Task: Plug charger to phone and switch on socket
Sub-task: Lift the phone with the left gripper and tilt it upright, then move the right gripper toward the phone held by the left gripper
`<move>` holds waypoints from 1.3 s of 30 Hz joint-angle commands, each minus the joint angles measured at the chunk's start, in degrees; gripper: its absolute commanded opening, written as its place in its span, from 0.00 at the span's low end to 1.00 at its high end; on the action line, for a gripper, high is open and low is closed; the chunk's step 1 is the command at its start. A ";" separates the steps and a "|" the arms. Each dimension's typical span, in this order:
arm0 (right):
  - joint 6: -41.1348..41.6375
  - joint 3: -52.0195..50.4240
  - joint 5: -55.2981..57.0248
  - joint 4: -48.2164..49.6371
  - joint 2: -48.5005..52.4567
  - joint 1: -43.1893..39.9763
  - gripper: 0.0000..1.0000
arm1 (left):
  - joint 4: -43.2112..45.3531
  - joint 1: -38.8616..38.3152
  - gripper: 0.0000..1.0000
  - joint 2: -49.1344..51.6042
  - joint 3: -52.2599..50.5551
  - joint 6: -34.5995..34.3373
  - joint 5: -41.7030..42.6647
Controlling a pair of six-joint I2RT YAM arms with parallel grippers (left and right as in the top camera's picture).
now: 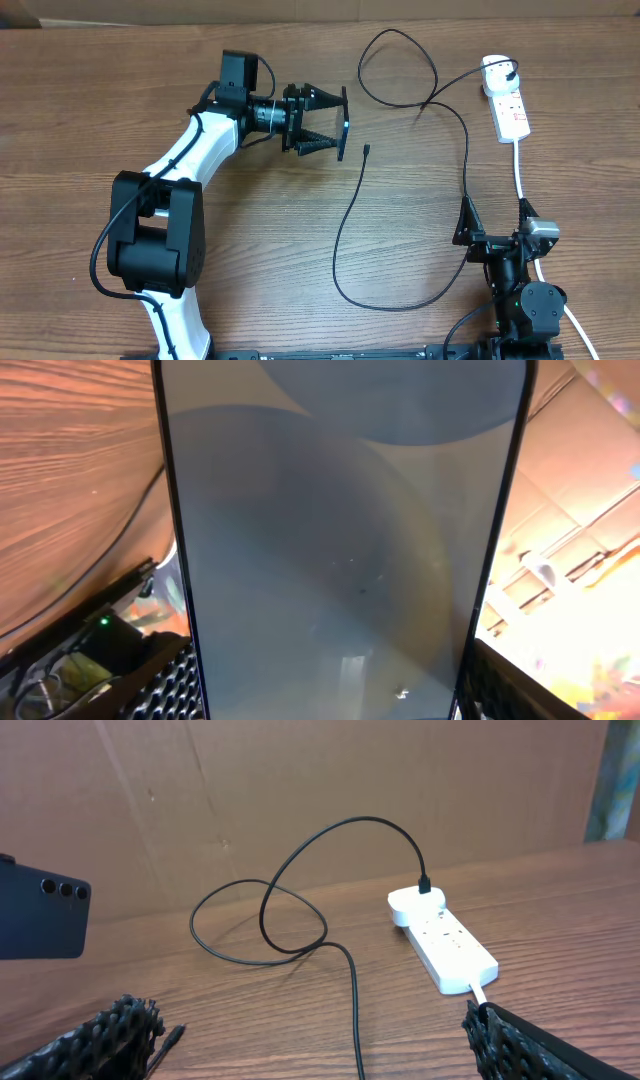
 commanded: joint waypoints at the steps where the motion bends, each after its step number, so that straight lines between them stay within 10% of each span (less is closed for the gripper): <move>1: -0.22 -0.61 -0.09 0.33 -0.68 0.26 1.00 | 2.12 -0.44 0.40 0.50 1.51 -4.83 3.17; 39: -0.02 -0.61 -0.33 0.39 -0.68 0.26 1.00 | 5.25 1.11 0.40 0.50 1.51 -5.44 5.44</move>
